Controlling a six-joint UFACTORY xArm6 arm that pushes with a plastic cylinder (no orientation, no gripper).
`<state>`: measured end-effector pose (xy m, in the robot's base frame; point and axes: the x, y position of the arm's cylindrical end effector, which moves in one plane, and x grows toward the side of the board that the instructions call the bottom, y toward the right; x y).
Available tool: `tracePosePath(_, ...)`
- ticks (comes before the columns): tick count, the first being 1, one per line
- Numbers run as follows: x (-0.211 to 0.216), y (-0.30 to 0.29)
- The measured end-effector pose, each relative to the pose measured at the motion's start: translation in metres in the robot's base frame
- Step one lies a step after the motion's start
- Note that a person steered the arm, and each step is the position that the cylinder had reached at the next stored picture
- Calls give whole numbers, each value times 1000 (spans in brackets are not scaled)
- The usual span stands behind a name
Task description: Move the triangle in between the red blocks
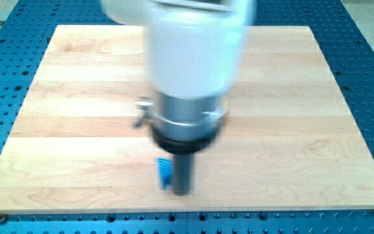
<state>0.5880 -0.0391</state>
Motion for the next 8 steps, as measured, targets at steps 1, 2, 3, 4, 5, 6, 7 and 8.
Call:
tracePosePath(1, -27, -76)
tracePosePath(2, -38, -144)
tracePosePath(3, -80, -137)
tracePosePath(4, -60, -164)
tracePosePath(5, -16, -181)
tracePosePath(6, -33, -128)
tracePosePath(7, -68, -117)
tracePosePath(8, -54, -98)
